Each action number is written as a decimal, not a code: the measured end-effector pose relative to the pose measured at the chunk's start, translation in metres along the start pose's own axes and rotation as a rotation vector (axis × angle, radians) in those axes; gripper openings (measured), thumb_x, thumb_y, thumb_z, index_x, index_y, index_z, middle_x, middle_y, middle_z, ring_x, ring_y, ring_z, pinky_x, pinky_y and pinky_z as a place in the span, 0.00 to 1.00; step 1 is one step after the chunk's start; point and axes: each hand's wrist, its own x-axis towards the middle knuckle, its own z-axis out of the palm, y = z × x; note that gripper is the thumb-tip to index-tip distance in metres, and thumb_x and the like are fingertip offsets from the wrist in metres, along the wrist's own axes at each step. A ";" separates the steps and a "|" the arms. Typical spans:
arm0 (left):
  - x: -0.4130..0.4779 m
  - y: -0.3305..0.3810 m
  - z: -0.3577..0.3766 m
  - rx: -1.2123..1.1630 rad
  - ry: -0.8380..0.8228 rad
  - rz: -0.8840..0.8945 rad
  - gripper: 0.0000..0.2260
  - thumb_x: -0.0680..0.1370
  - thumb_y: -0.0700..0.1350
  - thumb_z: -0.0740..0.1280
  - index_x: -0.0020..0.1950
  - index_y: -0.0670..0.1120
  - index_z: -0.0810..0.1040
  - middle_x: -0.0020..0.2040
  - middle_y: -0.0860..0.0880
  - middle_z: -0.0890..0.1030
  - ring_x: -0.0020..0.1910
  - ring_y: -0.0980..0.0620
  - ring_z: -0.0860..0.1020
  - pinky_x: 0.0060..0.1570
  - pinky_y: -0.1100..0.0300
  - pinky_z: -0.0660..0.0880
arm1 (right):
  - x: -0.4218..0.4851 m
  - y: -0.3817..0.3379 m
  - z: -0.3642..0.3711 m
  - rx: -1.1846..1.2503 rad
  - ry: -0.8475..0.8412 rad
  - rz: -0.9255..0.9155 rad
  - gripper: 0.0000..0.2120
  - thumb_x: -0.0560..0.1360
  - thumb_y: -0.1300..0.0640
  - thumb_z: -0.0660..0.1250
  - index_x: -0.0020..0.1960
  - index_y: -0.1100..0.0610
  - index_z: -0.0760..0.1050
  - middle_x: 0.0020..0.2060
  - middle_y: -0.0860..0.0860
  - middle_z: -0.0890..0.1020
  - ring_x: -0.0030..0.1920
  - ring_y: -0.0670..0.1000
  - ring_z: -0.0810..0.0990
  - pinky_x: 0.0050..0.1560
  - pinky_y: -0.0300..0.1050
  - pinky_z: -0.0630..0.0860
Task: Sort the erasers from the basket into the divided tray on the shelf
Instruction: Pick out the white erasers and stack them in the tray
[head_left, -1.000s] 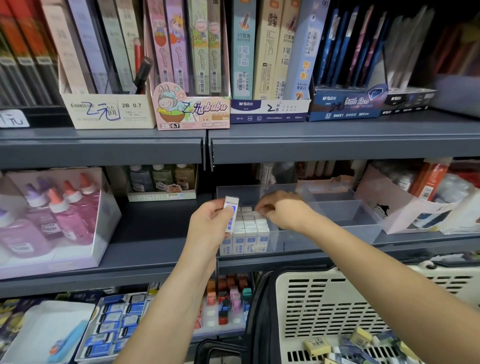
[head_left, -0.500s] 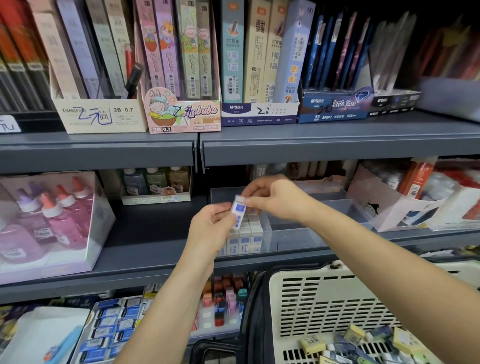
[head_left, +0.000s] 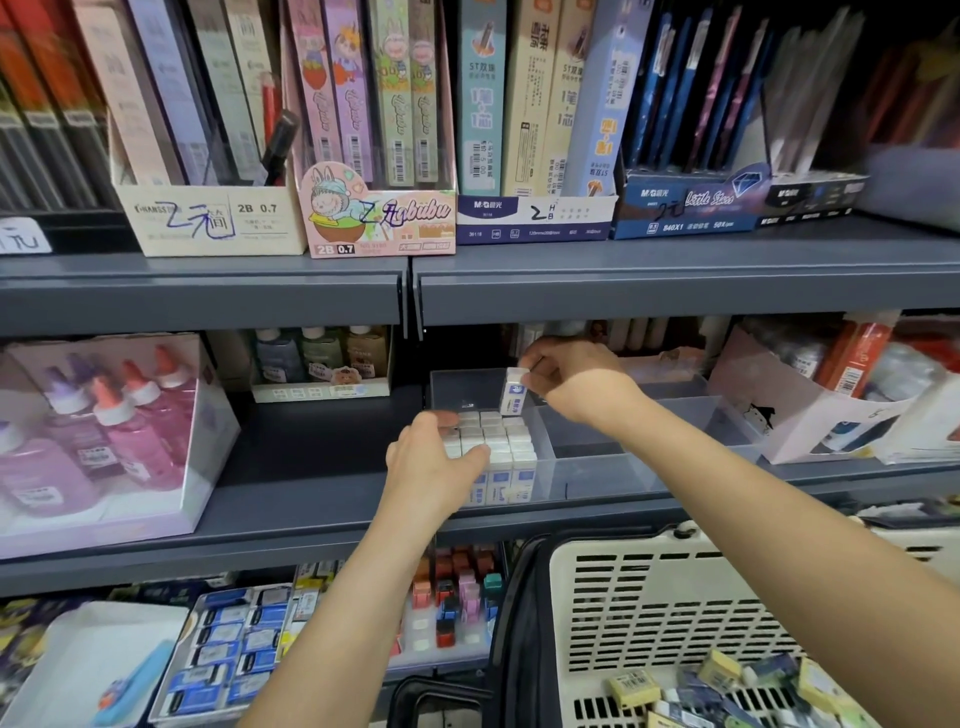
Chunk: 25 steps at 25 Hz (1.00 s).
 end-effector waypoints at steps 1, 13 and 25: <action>0.000 -0.001 0.000 -0.010 -0.006 -0.002 0.22 0.74 0.48 0.69 0.66 0.47 0.68 0.65 0.47 0.72 0.67 0.47 0.66 0.64 0.48 0.68 | 0.000 0.000 -0.001 -0.030 -0.007 -0.001 0.06 0.75 0.50 0.64 0.42 0.41 0.70 0.41 0.41 0.79 0.48 0.50 0.80 0.56 0.48 0.75; -0.001 -0.001 0.002 0.024 0.024 0.023 0.21 0.74 0.47 0.68 0.66 0.47 0.68 0.64 0.48 0.71 0.66 0.48 0.66 0.64 0.48 0.68 | -0.006 0.010 0.038 -0.164 -0.027 -0.077 0.08 0.76 0.56 0.60 0.53 0.49 0.74 0.51 0.50 0.82 0.52 0.55 0.77 0.61 0.48 0.66; -0.070 0.017 0.031 0.059 0.028 0.380 0.12 0.76 0.47 0.66 0.58 0.54 0.72 0.58 0.56 0.71 0.63 0.56 0.65 0.59 0.62 0.63 | -0.142 0.098 -0.015 0.098 -0.021 -0.188 0.10 0.75 0.54 0.66 0.56 0.49 0.78 0.44 0.36 0.75 0.42 0.37 0.75 0.45 0.26 0.68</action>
